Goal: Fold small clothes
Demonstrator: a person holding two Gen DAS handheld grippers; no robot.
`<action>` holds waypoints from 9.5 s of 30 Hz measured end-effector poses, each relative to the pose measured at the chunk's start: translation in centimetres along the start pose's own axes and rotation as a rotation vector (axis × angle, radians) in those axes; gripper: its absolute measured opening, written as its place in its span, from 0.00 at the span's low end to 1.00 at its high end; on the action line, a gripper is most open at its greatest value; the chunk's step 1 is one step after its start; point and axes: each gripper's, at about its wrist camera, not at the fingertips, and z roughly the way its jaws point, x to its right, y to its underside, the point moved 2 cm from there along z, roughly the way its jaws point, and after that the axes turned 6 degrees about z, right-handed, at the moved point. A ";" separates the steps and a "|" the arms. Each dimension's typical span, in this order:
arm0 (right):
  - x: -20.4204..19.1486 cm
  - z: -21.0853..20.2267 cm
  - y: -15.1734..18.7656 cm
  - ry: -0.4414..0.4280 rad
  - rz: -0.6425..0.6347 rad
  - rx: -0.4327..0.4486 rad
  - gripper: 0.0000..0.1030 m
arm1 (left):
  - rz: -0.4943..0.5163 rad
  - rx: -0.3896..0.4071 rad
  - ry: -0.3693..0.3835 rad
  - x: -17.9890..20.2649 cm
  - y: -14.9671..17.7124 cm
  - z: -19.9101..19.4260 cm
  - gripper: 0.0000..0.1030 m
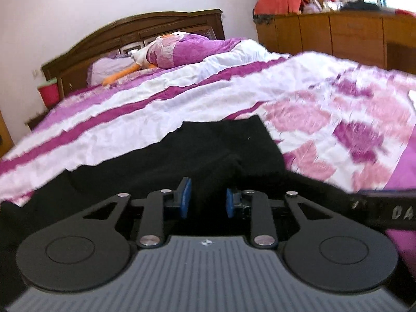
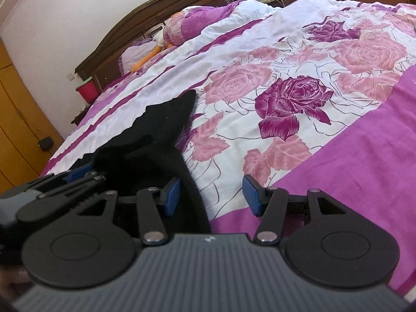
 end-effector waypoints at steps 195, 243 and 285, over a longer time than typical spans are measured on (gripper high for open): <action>-10.7 -0.2 5.0 0.052 -0.507 -0.179 0.48 | -1.022 -0.204 -0.628 -40.6 23.4 -13.9 0.50; -6.5 -0.7 4.6 -0.117 -0.216 -0.148 0.49 | -0.538 0.219 -0.328 -28.5 -0.3 -11.2 0.09; -8.9 -2.6 3.7 -0.118 -0.222 -0.139 0.50 | -0.434 -0.301 -0.255 -21.0 10.1 -9.1 0.47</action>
